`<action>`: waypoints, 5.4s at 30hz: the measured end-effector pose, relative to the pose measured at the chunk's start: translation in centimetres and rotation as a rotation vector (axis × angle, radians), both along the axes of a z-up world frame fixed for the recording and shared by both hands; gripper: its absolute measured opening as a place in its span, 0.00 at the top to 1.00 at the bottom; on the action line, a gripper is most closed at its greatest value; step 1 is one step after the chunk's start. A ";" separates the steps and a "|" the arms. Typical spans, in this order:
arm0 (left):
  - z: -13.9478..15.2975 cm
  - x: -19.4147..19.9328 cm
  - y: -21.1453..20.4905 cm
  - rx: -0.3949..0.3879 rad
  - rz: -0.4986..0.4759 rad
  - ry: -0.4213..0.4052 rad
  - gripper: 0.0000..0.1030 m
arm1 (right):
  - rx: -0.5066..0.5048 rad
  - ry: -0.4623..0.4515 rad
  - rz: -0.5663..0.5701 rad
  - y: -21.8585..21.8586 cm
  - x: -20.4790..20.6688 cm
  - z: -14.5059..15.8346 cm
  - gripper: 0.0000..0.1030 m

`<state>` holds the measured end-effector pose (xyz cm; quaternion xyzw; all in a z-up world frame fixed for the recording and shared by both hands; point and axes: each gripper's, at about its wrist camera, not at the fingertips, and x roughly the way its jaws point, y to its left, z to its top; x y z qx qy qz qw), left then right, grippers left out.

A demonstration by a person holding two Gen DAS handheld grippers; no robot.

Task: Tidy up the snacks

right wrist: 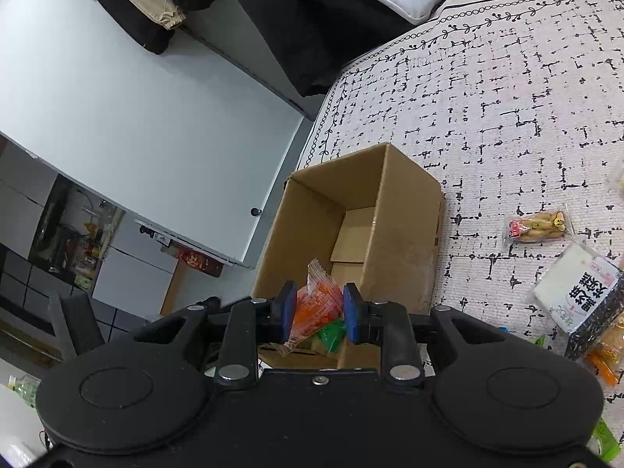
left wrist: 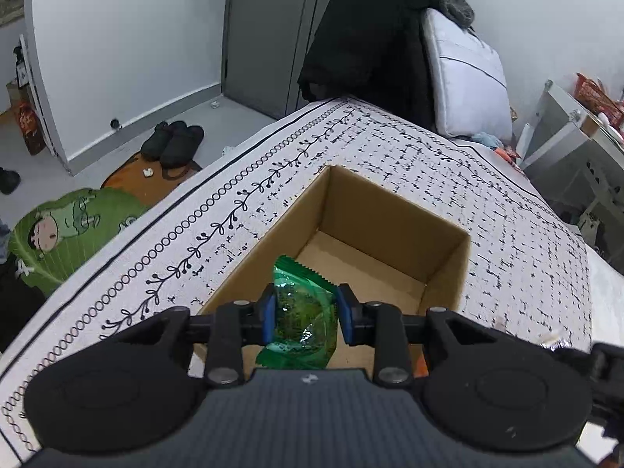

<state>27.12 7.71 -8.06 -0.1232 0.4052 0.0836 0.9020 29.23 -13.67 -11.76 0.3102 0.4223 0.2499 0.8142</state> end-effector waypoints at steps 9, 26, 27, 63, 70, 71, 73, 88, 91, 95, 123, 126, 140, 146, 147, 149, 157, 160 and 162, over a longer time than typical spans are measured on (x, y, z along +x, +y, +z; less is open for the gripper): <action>-2.4 -0.6 1.9 -0.117 0.079 0.105 0.57 | 0.005 -0.013 0.011 0.3 -0.4 0.2 0.75; -2.1 -6.1 2.3 -0.250 0.135 0.118 0.57 | -0.024 -0.032 0.053 1.2 -2.5 1.5 0.56; -1.9 -6.3 2.4 -0.238 0.145 0.122 0.57 | -0.031 -0.034 0.048 1.0 -2.8 1.6 0.55; 3.8 -13.0 -4.9 -0.081 0.045 0.065 0.05 | -0.345 -0.082 -0.249 -9.3 -14.7 4.3 0.02; 4.2 -14.6 -5.9 -0.097 0.004 0.048 0.00 | -0.330 -0.087 -0.308 -10.4 -16.4 4.3 0.00; 4.3 -14.9 -6.2 -0.099 -0.007 0.044 0.00 | -0.329 -0.083 -0.314 -10.6 -16.6 4.2 0.00; 4.3 -15.4 -6.7 -0.093 -0.021 0.037 0.00 | -0.318 -0.073 -0.320 -10.9 -17.1 4.1 0.00; 3.8 -17.4 -8.5 -0.098 -0.068 0.057 0.00 | -0.255 0.060 -0.369 -13.4 -18.3 2.1 0.01; 3.3 -17.5 -8.6 -0.093 -0.051 0.077 0.00 | -0.229 0.085 -0.369 -13.6 -18.1 1.7 0.02; 3.0 -17.5 -8.8 -0.108 -0.048 0.089 0.00 | -0.210 0.125 -0.366 -13.5 -17.4 0.8 0.11; -6.3 -13.1 -12.9 -0.084 -0.160 0.322 0.04 | -0.290 0.273 -0.351 -11.4 -12.7 -3.7 0.27; -7.4 -12.3 -12.9 -0.091 -0.161 0.353 0.04 | -0.314 0.278 -0.345 -10.9 -11.9 -4.2 0.27; -9.1 -11.0 -11.8 -0.067 -0.118 0.387 0.31 | -0.421 0.274 -0.309 -8.2 -9.2 -5.9 0.27; -8.9 -11.0 -10.3 -0.080 -0.082 0.384 0.54 | -0.451 0.275 -0.287 -7.6 -8.9 -6.5 0.37; -8.8 -10.9 -10.1 -0.076 -0.073 0.381 0.54 | -0.452 0.275 -0.282 -7.5 -8.9 -6.6 0.39; -8.7 -11.0 -9.6 -0.072 -0.054 0.375 0.54 | -0.445 0.274 -0.271 -7.4 -9.0 -6.6 0.52; -6.7 -11.8 -8.6 -0.081 -0.023 0.328 0.54 | -0.443 0.209 -0.256 -7.3 -9.8 -5.6 0.68; -5.9 -12.0 -8.4 -0.083 -0.019 0.308 0.54 | -0.421 0.180 -0.251 -7.4 -10.4 -4.7 0.70; -5.3 -12.3 -8.4 -0.081 -0.017 0.295 0.54 | -0.409 0.166 -0.247 -7.4 -10.8 -4.3 0.71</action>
